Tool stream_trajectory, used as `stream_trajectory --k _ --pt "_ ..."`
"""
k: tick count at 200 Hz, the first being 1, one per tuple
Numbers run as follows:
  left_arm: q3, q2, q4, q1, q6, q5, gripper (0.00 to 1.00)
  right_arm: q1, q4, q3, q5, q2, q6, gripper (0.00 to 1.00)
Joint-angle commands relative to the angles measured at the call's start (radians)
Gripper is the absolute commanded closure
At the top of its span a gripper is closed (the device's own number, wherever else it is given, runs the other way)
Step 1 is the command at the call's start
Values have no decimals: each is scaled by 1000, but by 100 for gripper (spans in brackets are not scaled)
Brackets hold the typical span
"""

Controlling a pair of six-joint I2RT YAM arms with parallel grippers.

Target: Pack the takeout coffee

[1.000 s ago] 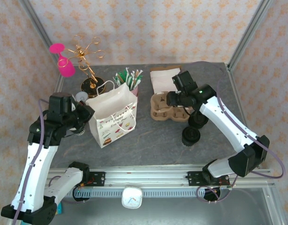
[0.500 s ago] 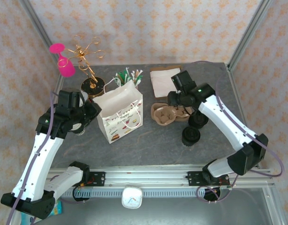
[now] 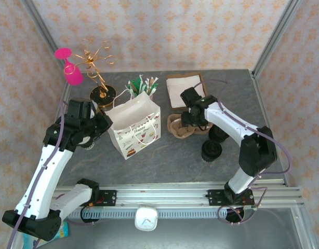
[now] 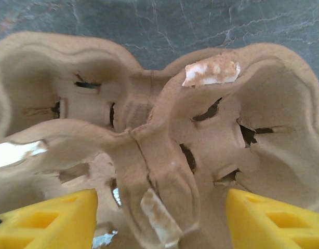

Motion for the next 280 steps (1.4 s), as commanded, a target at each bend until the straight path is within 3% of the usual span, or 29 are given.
stream_trajectory --k 1,72,124,200,280 --pt "19 4 -39 -7 39 -55 95 -5 21 -1 11 27 -18 35" --pt "33 9 -49 -7 62 -66 80 -10 45 -24 -33 62 -21 47" --pt "57 7 -58 -7 72 -70 76 -10 46 -12 -38 48 -21 57" --pt "85 11 -118 -7 108 -130 70 -10 -15 100 -54 10 -6 60" --pt "71 5 -110 -7 141 -99 70 8 -95 240 -67 -33 17 60"
